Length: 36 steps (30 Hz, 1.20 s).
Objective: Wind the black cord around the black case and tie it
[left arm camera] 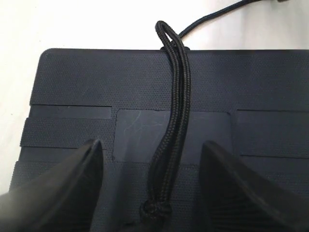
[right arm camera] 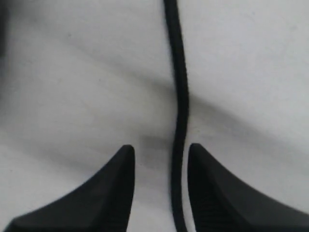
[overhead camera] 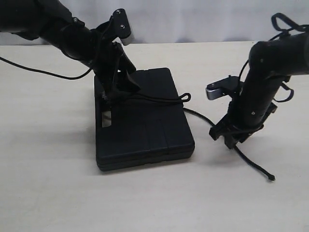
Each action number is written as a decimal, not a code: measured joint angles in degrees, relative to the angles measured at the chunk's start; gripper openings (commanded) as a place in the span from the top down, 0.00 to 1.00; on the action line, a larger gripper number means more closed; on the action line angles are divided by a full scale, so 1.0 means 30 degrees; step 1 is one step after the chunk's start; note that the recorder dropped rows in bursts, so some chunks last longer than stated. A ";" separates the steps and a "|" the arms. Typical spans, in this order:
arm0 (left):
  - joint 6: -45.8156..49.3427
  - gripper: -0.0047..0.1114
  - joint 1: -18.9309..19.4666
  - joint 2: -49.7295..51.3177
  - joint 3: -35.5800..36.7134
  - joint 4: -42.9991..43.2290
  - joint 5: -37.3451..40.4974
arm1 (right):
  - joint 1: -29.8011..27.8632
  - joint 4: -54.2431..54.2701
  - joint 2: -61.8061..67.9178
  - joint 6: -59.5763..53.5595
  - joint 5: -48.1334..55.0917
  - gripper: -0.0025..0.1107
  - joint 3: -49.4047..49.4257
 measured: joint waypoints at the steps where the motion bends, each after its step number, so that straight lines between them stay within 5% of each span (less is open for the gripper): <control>1: 0.0000 0.48 0.0000 0.0000 0.0000 0.0000 0.0000 | 0.0243 -0.0599 0.0209 0.0339 -0.0135 0.67 0.0000; 4: 0.0000 0.49 0.0000 0.0000 0.0000 0.0000 0.0000 | 0.0542 -0.3054 0.1096 0.2294 -0.0676 0.72 0.0000; 7: 0.0000 0.49 0.0000 0.0000 0.0000 0.0000 0.0000 | 0.0595 -0.3319 0.1391 0.2371 -0.0617 0.94 -0.0077; 19: 0.0000 0.49 0.0000 0.0000 0.0000 0.0000 -0.0412 | 0.1957 -1.0469 -0.1815 0.7313 -0.0487 0.94 -0.0312; 36: -0.0056 0.49 0.0000 0.0000 0.0000 0.0000 -0.0455 | 0.3024 -1.1092 -0.7396 0.8468 -0.1226 0.94 -0.0312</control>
